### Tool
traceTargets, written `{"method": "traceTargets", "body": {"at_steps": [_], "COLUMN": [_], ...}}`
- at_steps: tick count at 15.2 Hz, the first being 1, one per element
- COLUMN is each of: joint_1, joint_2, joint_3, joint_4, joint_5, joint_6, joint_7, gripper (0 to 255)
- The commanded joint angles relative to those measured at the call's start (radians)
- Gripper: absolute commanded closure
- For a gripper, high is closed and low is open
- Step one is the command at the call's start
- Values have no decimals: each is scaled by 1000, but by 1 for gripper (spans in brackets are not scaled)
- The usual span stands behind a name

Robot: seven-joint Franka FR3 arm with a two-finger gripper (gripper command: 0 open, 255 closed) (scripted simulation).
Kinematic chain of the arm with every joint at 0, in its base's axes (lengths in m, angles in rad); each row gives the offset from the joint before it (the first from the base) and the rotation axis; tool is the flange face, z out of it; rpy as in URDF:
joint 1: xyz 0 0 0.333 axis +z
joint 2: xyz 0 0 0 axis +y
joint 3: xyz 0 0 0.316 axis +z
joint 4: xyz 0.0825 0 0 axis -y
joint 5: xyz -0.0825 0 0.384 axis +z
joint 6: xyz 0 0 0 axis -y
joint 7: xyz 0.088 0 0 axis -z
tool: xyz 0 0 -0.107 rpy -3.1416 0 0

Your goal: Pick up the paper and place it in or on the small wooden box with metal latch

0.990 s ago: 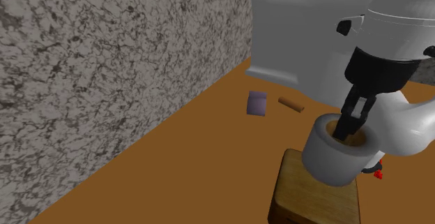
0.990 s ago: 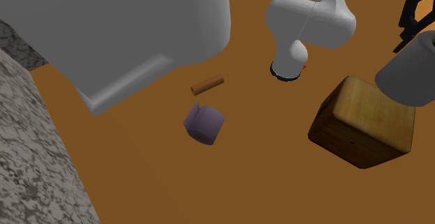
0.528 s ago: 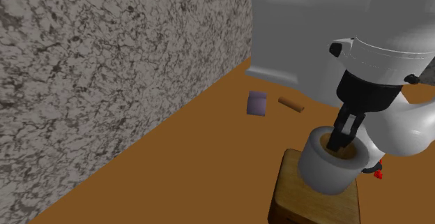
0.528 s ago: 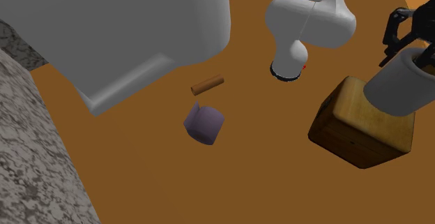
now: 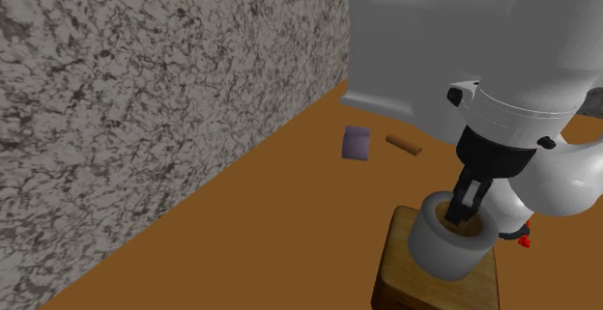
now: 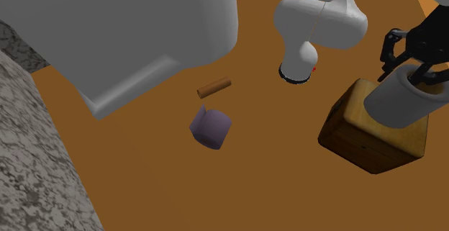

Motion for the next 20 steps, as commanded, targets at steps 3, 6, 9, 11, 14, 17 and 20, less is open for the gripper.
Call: {"method": "traceTargets", "body": {"at_steps": [3, 6, 9, 11, 14, 17, 20], "joint_1": [2, 2, 2, 2, -14, -26, -26], "joint_2": [-3, -3, -3, -3, 21, 46, 46], "joint_3": [2, 2, 2, 2, -28, -52, -52], "joint_4": [-4, -4, -4, -4, 68, 134, 134], "joint_5": [3, 3, 3, 3, -27, -51, -51], "joint_6": [2, 2, 2, 2, -45, -87, -87], "joint_7": [1, 1, 1, 1, 4, 8, 8], "gripper": [255, 255, 0, 0, 0, 0, 0]}}
